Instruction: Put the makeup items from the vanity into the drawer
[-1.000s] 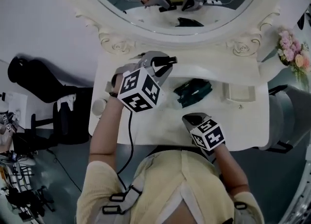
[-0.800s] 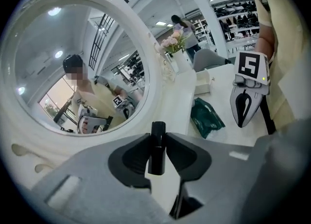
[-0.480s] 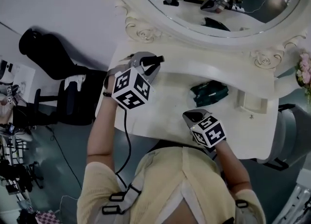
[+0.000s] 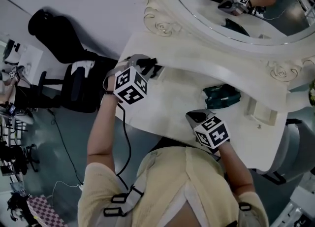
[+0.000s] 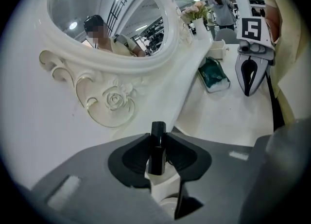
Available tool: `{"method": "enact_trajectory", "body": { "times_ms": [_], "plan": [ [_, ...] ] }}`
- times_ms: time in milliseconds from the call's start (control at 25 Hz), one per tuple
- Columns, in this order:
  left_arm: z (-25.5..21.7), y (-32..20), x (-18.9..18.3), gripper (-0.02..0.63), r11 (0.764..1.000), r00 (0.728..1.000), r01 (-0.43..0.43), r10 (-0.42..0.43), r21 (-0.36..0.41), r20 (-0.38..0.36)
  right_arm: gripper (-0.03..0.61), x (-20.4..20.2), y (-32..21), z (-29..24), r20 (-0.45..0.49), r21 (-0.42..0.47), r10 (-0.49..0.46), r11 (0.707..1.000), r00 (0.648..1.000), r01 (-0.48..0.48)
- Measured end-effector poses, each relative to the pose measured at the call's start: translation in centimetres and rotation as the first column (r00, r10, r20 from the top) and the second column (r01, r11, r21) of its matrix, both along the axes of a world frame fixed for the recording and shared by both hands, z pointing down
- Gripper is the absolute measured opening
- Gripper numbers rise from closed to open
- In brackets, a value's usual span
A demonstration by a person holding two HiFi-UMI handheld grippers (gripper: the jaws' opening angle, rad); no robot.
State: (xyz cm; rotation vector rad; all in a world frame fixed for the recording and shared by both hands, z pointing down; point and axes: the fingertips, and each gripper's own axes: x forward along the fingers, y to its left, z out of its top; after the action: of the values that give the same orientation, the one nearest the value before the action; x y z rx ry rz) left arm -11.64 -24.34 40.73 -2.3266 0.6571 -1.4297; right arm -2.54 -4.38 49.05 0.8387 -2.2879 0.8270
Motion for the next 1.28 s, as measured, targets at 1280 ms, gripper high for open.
{"method": "enact_trajectory", "body": {
  "times_ms": [1280],
  "plan": [
    [7.4,0.4,-2.7,0.109,0.916,0.921,-0.211,0.303,-0.341,0.244,0.002,0.3,0.0,0.7,0.0,-0.025,-0.016,1.0,1.0,0.016]
  ]
}}
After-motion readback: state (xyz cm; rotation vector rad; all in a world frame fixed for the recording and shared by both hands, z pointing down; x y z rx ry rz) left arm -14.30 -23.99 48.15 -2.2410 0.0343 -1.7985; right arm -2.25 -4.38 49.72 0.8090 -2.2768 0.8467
